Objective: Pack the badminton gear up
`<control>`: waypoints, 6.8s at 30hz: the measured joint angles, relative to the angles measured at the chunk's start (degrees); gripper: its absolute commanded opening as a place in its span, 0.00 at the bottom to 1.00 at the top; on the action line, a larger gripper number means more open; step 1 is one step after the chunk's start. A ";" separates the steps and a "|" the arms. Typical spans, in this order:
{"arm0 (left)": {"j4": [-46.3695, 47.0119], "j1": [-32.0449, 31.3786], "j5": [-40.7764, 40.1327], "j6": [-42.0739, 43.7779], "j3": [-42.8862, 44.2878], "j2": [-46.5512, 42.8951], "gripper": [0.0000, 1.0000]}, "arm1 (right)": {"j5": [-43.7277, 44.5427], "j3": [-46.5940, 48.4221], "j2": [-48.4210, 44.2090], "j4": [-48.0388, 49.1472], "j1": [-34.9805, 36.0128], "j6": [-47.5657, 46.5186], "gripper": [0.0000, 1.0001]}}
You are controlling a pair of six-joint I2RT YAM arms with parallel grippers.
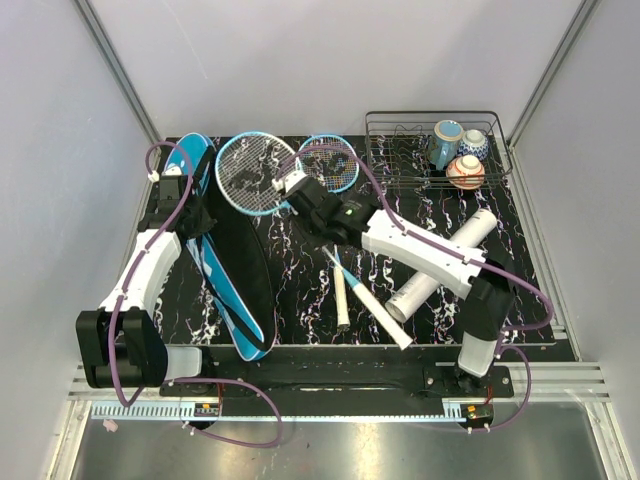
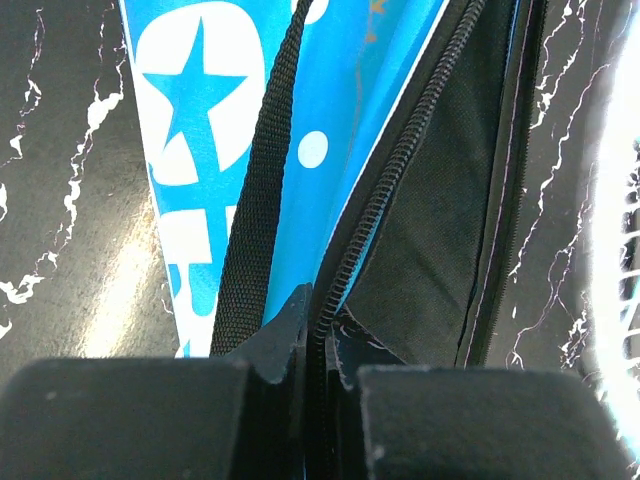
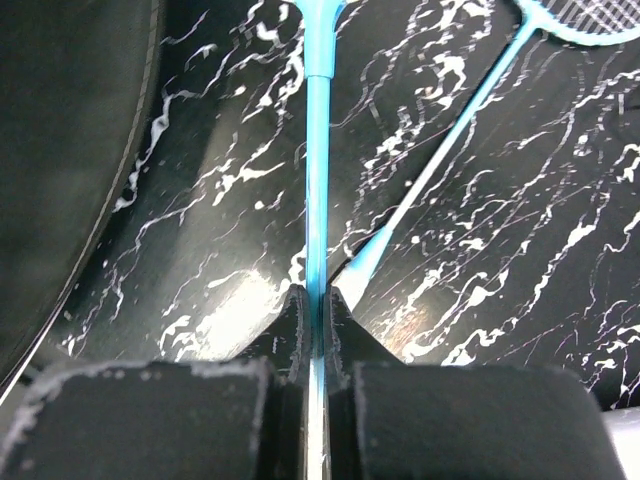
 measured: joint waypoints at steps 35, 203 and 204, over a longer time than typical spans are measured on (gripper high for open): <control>10.80 -3.67 12.07 1.70 -6.51 -7.02 0.00 | 6.05 17.97 14.10 -8.63 9.57 0.00 0.00; 12.13 -5.44 8.09 -16.98 -9.97 -0.85 0.00 | 11.28 -4.66 -1.31 10.88 -7.76 -1.22 0.00; 12.15 -5.44 8.48 -17.31 -9.62 -0.07 0.00 | 11.52 -5.95 -2.14 10.49 -6.16 -1.01 0.00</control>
